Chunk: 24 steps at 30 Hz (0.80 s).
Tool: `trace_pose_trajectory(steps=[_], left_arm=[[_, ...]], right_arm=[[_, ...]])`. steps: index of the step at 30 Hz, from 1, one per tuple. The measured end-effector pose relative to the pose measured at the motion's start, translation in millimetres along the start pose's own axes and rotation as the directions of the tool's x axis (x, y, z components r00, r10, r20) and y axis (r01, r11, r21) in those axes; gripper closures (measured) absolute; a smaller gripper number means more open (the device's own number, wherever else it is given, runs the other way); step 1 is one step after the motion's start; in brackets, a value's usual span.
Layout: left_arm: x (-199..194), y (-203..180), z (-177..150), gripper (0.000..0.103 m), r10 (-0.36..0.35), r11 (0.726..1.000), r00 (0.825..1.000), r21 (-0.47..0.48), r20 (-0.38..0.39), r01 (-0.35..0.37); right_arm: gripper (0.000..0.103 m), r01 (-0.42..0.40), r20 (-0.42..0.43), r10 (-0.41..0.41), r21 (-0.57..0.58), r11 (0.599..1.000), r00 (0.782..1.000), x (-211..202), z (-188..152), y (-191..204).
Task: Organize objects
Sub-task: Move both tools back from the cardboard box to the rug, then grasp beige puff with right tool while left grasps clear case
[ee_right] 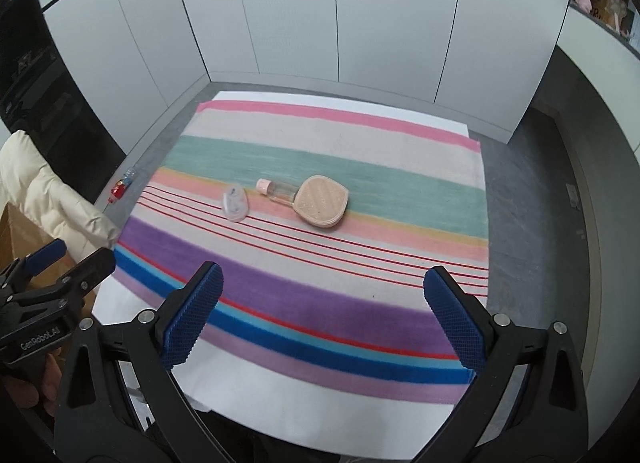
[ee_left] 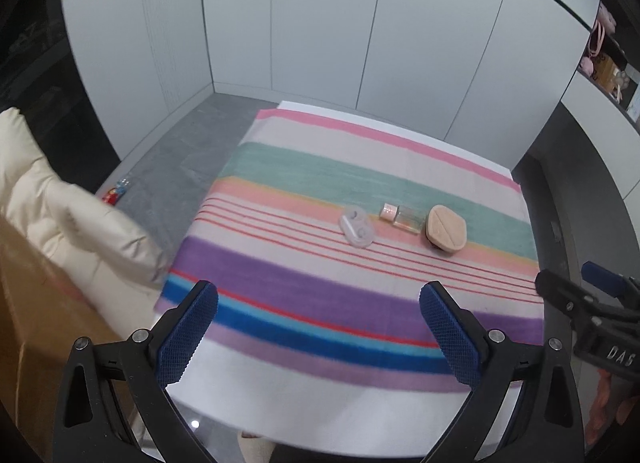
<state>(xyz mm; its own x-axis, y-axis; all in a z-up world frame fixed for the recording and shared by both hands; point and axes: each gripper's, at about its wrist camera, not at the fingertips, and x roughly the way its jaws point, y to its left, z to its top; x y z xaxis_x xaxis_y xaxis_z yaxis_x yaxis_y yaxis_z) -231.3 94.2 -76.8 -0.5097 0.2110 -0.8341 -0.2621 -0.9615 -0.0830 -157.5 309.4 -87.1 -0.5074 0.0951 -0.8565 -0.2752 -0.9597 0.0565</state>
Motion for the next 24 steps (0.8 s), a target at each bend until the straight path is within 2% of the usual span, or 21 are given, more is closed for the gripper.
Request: trace_pose_trajectory(steps=[2, 6, 11, 15, 24], left_arm=[[14, -4, 6, 0.003, -0.003, 1.0, 1.0, 0.007, -0.012, 0.003], [52, -13, 17, 0.003, -0.009, 1.0, 0.999, 0.022, -0.038, 0.01], [95, -18, 21, 0.008, -0.014, 0.999, 0.996, 0.027, -0.084, 0.016], [123, -16, 22, 0.008, -0.016, 1.0, 0.995, 0.024, -0.103, 0.018], [164, -9, 21, 0.009, -0.015, 0.999, 0.992, 0.044, -0.128, 0.02]], right_arm=[[0.007, 0.0, -0.017, 0.0, -0.01, 1.0, 1.0, 15, 5, 0], [0.007, 0.0, -0.037, -0.001, -0.025, 1.0, 0.999, 48, 12, 1], [0.013, 0.0, -0.072, -0.003, -0.029, 1.0, 0.997, 91, 19, -1], [0.013, 0.004, -0.094, -0.007, -0.033, 0.999, 0.996, 125, 22, 1], [0.017, 0.009, -0.119, -0.016, -0.062, 0.998, 0.993, 184, 30, 9]])
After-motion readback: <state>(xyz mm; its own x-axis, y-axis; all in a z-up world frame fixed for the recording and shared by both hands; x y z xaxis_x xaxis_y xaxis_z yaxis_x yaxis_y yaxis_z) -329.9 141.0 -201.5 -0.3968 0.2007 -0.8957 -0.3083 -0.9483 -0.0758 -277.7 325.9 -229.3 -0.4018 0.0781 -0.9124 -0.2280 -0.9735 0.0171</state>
